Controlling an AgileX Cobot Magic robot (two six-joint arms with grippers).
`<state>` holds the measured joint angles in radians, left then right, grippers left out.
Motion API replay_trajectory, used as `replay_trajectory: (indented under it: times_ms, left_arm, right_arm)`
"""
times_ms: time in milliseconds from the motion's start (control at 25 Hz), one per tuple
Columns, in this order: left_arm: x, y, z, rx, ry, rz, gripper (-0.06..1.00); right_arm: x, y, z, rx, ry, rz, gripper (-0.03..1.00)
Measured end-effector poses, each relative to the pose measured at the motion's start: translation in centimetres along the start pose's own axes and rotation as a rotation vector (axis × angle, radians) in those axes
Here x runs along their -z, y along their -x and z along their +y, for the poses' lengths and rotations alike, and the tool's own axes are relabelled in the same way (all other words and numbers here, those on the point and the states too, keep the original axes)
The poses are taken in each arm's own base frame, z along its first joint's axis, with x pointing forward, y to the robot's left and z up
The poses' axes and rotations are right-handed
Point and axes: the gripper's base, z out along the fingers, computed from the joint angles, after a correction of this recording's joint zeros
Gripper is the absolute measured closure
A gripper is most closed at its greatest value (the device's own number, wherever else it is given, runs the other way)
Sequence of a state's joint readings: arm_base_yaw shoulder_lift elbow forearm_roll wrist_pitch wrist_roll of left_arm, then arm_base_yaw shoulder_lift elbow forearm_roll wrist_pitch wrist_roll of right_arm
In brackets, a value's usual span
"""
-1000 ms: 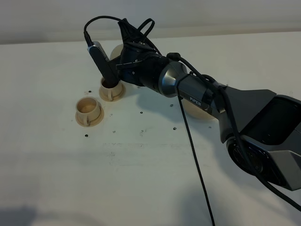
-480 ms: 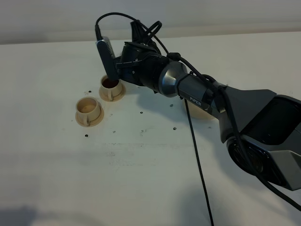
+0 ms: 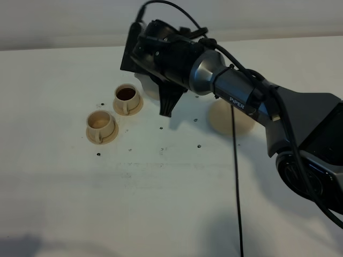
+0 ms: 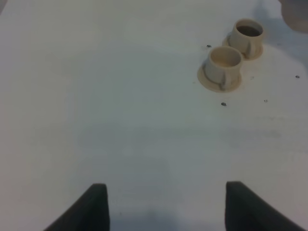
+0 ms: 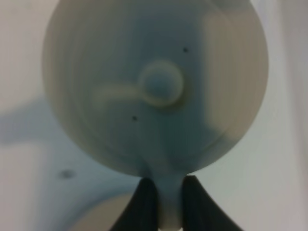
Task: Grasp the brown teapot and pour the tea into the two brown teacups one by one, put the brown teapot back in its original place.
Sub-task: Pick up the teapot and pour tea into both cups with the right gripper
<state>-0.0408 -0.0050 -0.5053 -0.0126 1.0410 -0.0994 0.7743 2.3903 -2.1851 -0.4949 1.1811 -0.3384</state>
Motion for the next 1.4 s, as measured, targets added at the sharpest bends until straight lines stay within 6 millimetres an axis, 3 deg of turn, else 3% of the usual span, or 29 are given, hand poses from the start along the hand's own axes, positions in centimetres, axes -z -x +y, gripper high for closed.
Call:
replay_trajectory:
  times_ms: [200,440,920,1400]
  left_arm:
    - [0.0,0.0,0.0,0.000,0.000,0.000,0.42]
    - [0.0,0.0,0.0,0.000,0.000,0.000,0.42]
    - [0.0,0.0,0.0,0.000,0.000,0.000,0.42]
    - [0.0,0.0,0.0,0.000,0.000,0.000,0.42]
  right_arm:
    - [0.1,0.3,1.2,-0.189,0.157,-0.027,0.84]
    - [0.2,0.5,1.6,-0.231,0.208,-0.043,0.84]
    - [5.3,4.1,4.8,0.103,-0.141,-0.128,0.84]
    - [3.7,5.5,8.2,0.330,-0.251,-0.062,0.84]
